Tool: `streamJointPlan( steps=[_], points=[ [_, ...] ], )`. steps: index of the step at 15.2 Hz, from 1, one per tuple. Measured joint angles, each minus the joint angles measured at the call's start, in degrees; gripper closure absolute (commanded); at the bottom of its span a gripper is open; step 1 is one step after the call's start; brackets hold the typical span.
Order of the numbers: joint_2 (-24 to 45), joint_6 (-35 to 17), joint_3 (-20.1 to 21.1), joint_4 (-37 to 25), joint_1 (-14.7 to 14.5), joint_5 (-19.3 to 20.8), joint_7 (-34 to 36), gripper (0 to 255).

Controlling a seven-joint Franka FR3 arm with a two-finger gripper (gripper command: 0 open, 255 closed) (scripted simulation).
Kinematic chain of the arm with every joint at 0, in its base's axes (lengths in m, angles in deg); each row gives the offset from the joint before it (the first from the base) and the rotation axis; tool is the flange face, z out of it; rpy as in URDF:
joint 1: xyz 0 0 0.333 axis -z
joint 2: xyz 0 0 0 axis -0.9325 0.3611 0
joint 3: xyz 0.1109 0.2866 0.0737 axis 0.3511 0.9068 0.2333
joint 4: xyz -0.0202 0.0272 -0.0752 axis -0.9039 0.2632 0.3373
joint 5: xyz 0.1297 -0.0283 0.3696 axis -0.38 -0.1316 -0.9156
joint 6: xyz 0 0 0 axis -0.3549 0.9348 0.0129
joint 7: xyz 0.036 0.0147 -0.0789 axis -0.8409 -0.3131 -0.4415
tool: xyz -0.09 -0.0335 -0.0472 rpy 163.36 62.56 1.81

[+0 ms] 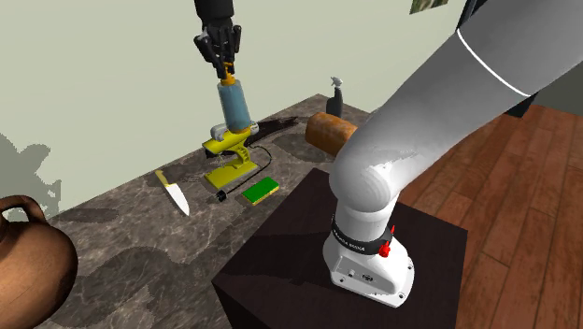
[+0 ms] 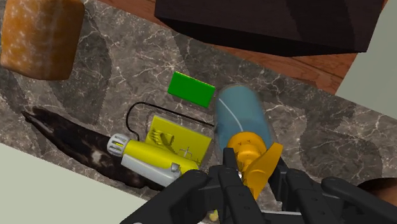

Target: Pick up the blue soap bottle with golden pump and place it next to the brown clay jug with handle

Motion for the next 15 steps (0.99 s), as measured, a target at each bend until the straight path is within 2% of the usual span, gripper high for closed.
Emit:
streamJointPlan(
  steps=[9,15],
  points=[
    [10.71,-1.66,7.86,-8.81,-4.32,-3.34,10.68,255],
    [20.11,-1.24,12.12,-18.57,-6.68,-3.56,17.28,255]
  ],
)
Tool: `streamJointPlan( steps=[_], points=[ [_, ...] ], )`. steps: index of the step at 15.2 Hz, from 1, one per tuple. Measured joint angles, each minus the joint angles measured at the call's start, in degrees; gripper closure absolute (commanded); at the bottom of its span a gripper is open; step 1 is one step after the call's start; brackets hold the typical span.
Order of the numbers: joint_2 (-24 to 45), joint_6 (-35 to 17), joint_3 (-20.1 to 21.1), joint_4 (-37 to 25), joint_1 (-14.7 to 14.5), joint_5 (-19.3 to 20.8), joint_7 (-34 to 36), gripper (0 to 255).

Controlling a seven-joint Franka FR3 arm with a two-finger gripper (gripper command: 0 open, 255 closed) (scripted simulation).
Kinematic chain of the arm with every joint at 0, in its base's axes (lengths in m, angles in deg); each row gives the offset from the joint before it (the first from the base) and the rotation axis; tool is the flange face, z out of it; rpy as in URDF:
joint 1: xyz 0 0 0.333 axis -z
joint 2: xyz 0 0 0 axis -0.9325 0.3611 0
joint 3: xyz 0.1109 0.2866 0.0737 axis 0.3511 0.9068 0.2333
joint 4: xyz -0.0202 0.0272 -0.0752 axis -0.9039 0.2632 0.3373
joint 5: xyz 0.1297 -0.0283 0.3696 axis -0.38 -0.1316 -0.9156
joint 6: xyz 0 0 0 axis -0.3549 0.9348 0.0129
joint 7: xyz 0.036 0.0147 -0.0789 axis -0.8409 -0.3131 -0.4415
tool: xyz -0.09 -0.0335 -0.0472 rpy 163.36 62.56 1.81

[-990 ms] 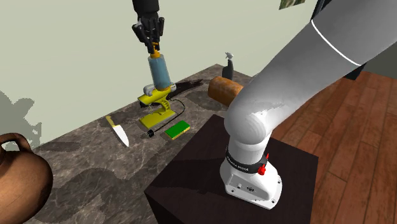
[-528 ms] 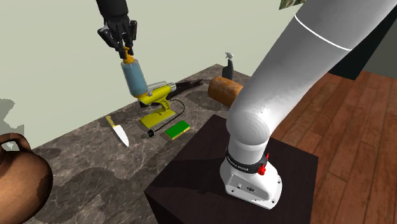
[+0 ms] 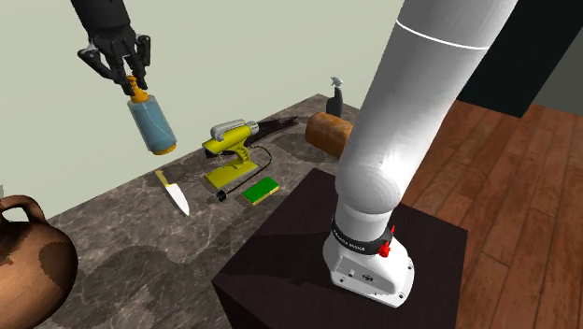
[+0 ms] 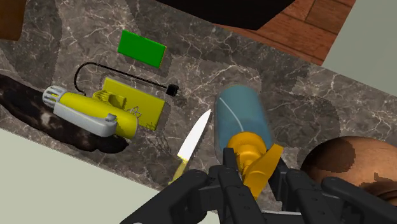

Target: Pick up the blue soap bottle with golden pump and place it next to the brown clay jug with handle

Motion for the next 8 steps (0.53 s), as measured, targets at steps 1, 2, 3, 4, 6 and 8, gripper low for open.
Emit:
streamJointPlan(
  steps=[1,2,3,4,6,8],
  points=[
    [1.43,0.48,0.69,-1.85,-0.45,0.08,1.17,255],
    [2.95,1.01,1.29,-3.89,-0.86,0.22,2.23,255],
    [4.86,1.01,1.96,-5.82,-1.34,0.45,3.45,255],
    [6.38,1.39,2.63,-7.64,-1.88,0.68,4.72,255],
    [10.53,1.87,3.69,-12.20,-2.83,1.41,6.89,255],
    [14.37,2.78,4.78,-16.80,-4.08,2.22,9.30,255]
  ],
)
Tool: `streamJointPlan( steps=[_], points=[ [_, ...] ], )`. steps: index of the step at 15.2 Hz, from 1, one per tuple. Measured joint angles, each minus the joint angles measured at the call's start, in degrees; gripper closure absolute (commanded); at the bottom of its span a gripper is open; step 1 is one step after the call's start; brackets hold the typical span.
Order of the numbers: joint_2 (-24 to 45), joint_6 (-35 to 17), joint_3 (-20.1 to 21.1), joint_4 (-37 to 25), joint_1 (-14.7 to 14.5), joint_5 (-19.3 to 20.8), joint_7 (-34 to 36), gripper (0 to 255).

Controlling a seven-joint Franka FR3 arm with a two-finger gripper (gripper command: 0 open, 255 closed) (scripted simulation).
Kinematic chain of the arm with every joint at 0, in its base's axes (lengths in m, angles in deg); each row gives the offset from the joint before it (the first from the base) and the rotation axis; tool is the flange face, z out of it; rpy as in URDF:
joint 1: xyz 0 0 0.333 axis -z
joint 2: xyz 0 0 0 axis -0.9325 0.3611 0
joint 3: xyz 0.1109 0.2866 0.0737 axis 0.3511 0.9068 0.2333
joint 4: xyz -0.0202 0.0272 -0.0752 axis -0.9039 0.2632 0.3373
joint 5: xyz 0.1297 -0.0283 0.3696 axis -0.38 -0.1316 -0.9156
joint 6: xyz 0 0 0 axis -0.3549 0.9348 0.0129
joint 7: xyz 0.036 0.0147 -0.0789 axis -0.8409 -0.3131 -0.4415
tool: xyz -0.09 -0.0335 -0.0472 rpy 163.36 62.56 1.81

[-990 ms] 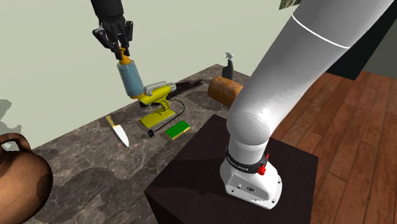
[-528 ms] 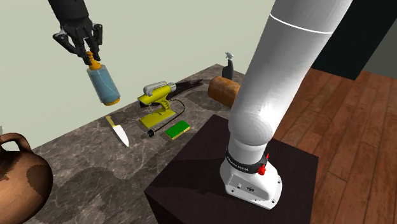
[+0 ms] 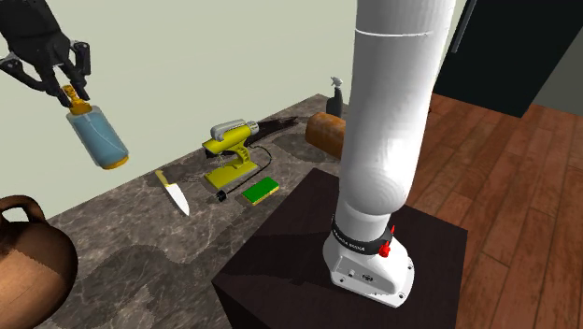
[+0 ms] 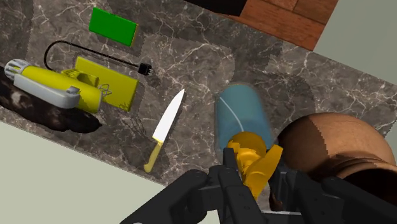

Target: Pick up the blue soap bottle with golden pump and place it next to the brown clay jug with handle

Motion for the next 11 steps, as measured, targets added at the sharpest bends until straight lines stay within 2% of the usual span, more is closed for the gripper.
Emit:
streamJointPlan(
  steps=[4,8,10,11],
  points=[
    [8.14,2.92,1.44,-10.80,-2.58,1.93,3.87,255],
    [18.63,7.63,2.23,-25.68,-6.23,4.45,7.30,255],
    [25.08,11.60,2.29,-35.94,-8.72,5.87,8.71,255],
    [26.05,11.68,2.28,-36.91,-9.12,6.06,9.00,255]
  ],
)
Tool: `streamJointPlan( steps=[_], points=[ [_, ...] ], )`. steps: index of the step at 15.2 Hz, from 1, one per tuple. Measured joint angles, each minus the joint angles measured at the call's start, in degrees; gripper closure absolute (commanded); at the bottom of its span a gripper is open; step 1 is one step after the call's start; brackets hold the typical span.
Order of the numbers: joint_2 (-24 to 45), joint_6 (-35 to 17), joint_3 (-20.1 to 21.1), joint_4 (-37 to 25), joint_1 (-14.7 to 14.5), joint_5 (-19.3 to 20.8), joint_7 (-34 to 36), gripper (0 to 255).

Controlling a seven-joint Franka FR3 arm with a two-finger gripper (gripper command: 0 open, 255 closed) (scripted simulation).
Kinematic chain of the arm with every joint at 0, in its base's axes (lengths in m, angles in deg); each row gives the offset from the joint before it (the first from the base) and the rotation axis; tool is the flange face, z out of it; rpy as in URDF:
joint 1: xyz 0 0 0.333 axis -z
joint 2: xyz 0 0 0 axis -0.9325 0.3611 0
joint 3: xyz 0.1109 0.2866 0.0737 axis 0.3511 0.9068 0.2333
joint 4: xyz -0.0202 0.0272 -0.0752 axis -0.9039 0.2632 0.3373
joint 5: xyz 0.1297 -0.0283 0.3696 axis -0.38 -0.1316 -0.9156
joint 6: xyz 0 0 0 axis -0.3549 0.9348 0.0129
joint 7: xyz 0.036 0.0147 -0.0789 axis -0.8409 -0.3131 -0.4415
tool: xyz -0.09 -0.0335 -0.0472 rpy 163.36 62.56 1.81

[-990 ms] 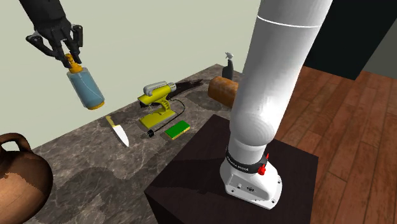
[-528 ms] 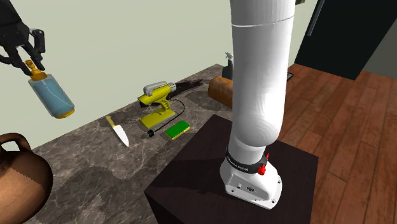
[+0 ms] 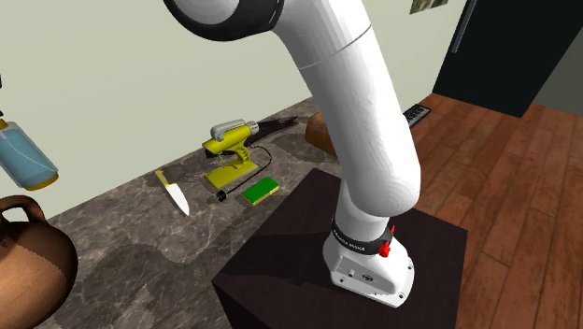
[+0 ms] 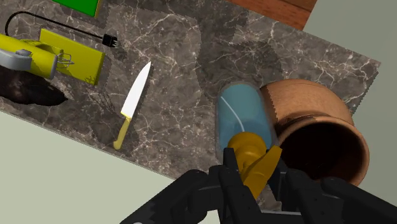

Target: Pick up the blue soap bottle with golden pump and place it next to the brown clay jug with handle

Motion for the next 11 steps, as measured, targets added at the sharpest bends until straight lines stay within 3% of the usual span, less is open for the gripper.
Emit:
streamJointPlan(
  steps=[11],
  points=[
    [-1.01,-8.81,0.04,9.88,0.66,-0.10,0.80,255]
  ],
)
